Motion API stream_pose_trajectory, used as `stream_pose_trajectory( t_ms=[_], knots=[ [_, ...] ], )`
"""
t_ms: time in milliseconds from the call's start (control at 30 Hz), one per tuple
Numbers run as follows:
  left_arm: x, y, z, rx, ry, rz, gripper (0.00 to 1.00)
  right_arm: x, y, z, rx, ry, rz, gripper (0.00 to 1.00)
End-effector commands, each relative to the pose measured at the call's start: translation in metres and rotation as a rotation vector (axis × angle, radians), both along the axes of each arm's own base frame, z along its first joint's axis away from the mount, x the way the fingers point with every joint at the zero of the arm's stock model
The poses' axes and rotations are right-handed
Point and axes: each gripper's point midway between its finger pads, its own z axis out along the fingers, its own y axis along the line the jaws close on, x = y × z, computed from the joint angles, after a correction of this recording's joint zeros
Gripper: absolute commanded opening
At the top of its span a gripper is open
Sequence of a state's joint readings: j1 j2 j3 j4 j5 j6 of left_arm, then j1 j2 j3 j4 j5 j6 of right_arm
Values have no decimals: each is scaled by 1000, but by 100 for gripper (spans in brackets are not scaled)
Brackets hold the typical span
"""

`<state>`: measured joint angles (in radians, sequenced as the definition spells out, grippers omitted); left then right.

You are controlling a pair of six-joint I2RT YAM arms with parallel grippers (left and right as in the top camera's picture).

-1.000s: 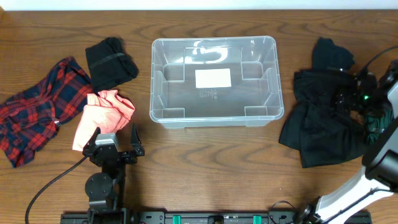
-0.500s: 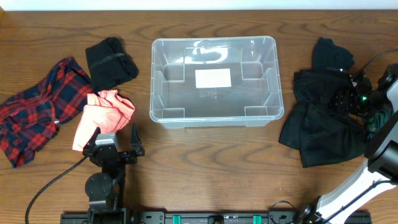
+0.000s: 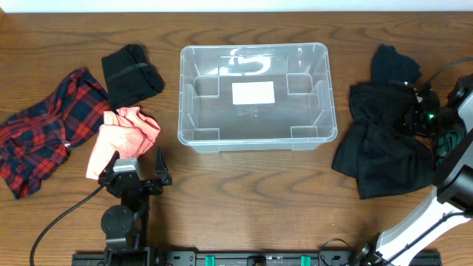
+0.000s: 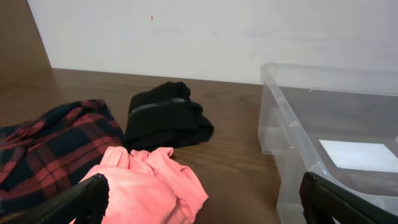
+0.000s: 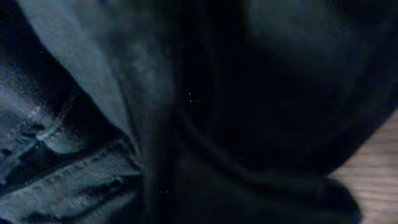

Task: Pack container
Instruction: 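Lift the black clothes with the right gripper and carry over the bin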

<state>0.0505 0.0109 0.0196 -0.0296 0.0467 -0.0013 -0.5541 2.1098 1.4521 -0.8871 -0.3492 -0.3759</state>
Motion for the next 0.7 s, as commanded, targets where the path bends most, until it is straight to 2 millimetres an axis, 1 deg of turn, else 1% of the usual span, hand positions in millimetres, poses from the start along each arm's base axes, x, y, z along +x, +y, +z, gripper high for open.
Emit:
stream_pose_trajectory(
  t_ms=[0,33,100,233,400,533,667],
  knots=[
    [-1,1,-15,7,48,5,98,-20,6,-28,12,100,17,7],
    [-1,1,-15,7,48,5,98,-18,7,-27,20,95,13,1],
    [-1,1,-15,7,48,5,98,-15,9,-23,39,85,6,1],
    [-1,1,-15,7,48,5,98,-2,11,-3,85,49,4,1],
    [-1,1,-15,7,48,5,98,19,9,41,124,2,0,1],
    [-1,1,-15,7,48,5,98,29,3,71,123,-3,-55,1],
    [-1,1,-15,7,48,5,98,46,13,105,206,-83,-67,1]
  ],
)
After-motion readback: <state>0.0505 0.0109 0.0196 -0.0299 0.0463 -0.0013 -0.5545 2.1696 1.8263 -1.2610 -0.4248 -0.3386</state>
